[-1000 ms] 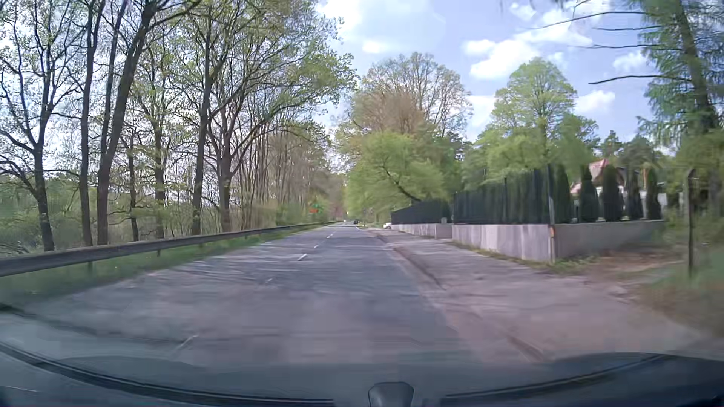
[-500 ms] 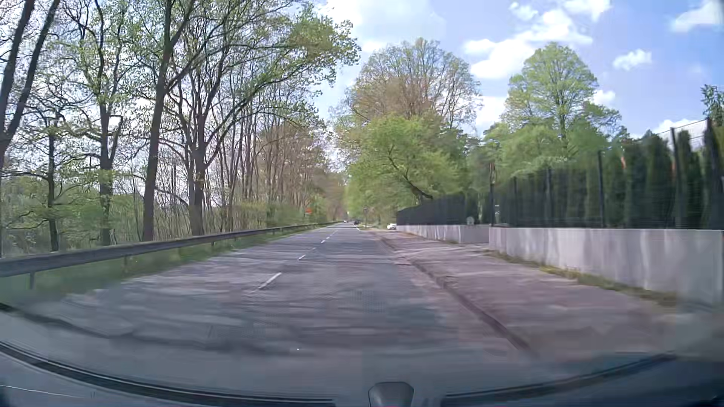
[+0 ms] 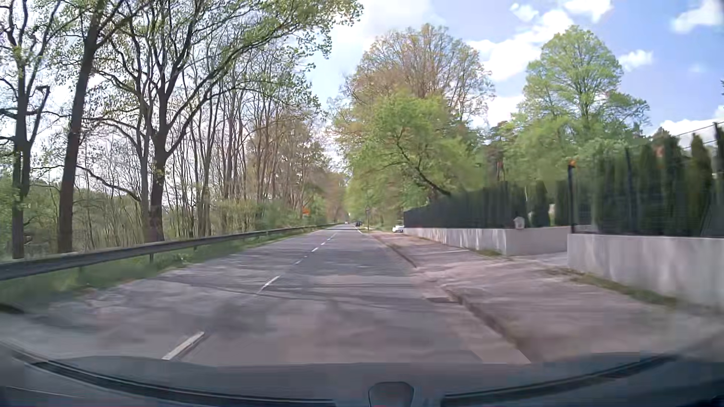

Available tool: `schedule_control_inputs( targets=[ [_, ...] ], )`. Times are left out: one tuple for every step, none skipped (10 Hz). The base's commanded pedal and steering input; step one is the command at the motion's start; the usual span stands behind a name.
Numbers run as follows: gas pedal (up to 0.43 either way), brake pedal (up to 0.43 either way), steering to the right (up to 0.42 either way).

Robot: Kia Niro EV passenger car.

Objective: Follow the waypoints while adhering to traffic rules and regulations

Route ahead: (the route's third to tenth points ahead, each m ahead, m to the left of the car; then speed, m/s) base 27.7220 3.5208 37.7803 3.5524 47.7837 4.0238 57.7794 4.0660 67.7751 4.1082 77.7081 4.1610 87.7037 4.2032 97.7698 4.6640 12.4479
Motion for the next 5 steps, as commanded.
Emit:
schedule_control_inputs(
  targets=[
    [0.118,0.000,-0.007],
    [0.138,0.000,-0.006],
    [0.138,0.000,-0.005],
    [0.138,0.000,-0.006],
    [0.138,0.000,-0.005]
  ],
)
